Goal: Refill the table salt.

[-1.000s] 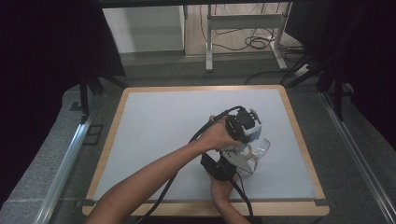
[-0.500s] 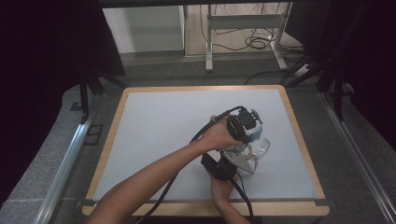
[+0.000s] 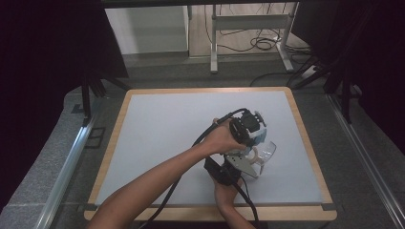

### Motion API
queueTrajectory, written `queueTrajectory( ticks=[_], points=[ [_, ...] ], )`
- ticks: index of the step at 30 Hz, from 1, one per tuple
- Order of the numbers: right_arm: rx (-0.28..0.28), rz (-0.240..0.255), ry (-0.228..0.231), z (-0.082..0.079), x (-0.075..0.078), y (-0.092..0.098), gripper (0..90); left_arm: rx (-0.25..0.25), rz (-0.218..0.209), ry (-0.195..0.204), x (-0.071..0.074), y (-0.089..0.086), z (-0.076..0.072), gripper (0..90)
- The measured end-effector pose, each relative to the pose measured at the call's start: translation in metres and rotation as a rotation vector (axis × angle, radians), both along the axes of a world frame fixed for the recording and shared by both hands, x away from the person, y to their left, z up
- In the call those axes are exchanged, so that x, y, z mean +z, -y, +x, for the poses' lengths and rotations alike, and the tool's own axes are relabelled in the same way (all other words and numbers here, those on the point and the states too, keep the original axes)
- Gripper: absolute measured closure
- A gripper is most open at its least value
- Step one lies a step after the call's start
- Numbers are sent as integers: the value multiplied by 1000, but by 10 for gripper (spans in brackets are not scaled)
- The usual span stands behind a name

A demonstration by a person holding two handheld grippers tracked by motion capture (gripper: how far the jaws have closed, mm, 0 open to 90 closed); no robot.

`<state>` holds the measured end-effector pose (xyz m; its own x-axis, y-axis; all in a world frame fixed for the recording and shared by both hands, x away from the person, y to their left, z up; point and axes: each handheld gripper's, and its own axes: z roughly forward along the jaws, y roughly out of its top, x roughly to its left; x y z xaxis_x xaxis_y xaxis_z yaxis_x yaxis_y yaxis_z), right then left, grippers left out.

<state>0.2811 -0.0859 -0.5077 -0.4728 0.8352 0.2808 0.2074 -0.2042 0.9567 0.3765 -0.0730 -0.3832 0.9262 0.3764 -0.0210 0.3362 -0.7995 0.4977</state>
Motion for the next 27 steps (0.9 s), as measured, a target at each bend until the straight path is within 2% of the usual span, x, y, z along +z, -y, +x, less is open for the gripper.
queueTrajectory(
  ticks=[27],
  points=[
    [1,6,-10,1,-1,1,457,2,5,-7,-3,2,1,900]
  ],
)
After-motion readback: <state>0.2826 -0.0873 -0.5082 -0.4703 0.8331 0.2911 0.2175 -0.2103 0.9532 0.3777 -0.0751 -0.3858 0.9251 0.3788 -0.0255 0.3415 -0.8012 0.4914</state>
